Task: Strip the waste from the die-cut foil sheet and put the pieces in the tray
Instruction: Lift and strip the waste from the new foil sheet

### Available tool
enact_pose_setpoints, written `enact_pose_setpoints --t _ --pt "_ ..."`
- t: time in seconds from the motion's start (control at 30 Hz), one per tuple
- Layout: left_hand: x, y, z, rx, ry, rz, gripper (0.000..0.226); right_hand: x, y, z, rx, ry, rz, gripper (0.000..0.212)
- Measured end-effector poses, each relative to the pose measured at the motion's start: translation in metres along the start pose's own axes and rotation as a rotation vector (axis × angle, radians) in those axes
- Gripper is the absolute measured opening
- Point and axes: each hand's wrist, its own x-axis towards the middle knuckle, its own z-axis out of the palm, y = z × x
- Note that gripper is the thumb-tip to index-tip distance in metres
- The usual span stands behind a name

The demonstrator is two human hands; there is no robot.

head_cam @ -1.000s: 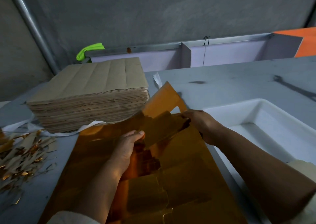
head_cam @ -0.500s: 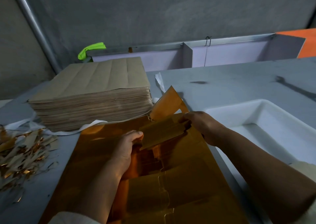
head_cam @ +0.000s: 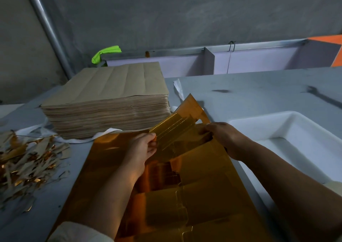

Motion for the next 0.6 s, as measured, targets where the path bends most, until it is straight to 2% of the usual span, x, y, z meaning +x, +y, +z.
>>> enact_pose_setpoints --t 0.13,0.3,0.6 --pt "0.001 0.009 -0.008 -0.028 0.082 -0.056 0.007 0.001 0.000 0.001 -0.012 0.009 -0.012 0.018" --pt "0.002 -0.001 -0.031 0.069 0.253 -0.076 0.009 0.000 0.000 0.002 -0.047 0.016 -0.022 0.020" --pt "-0.005 -0.011 -0.054 0.419 0.346 -0.100 0.003 -0.001 0.000 0.002 -0.072 0.029 -0.017 0.024"
